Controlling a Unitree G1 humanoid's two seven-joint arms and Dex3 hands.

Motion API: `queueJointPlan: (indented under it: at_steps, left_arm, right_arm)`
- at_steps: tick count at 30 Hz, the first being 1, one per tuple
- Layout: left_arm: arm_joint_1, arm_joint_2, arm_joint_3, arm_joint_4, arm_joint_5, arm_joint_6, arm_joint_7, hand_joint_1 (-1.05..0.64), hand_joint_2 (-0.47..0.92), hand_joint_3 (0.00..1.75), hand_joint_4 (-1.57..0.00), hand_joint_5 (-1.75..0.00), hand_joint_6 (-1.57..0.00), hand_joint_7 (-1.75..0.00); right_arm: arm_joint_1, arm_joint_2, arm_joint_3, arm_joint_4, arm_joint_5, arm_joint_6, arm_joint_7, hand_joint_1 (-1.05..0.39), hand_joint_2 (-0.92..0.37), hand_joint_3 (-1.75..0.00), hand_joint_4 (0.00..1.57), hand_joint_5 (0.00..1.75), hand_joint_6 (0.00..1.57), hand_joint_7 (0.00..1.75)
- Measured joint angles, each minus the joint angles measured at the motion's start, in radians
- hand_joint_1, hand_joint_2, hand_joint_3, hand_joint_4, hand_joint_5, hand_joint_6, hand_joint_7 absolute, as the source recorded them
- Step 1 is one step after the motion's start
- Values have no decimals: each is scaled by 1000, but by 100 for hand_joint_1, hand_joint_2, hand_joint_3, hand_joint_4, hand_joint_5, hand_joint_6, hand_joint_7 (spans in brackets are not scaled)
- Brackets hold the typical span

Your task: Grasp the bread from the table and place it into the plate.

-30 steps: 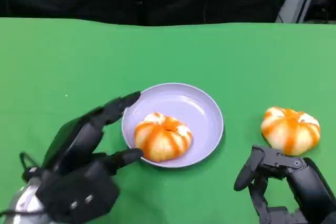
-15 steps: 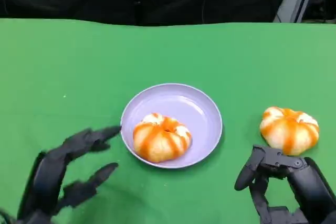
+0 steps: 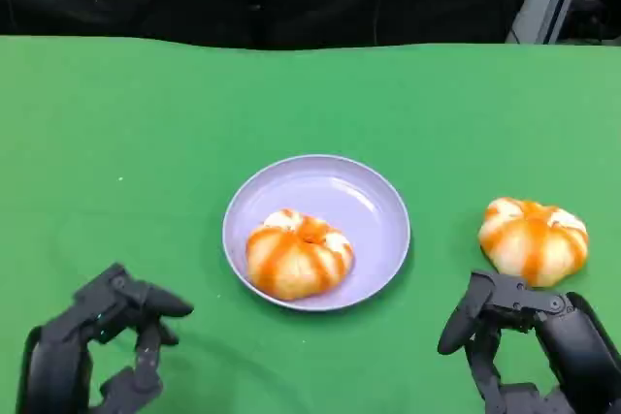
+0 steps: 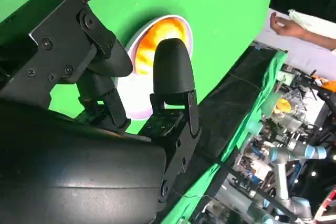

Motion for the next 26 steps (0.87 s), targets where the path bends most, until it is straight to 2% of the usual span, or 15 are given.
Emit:
queueJointPlan:
  at_steps: [9, 19, 26]
  left_arm:
    - [6, -15, 11, -2, 1, -1, 0, 9, 39, 139, -83, -175, -80, -152]
    - [0, -13, 18, -2, -13, -1, -14, 9, 43, 130, -82, -175, -79, -152]
    - [-5, -14, 21, 2, 8, -4, -18, 7, 41, 132, -82, -174, -79, -151]
  right_arm:
    - [15, 0, 0, 0, -1, -5, -2, 11, -31, -144, 86, 163, 83, 132]
    - [15, 0, 0, 0, 0, -5, -2, 12, -33, -143, 84, 164, 81, 133]
    - [13, 0, 0, 0, -2, -15, -2, 14, -33, -143, 84, 164, 81, 134]
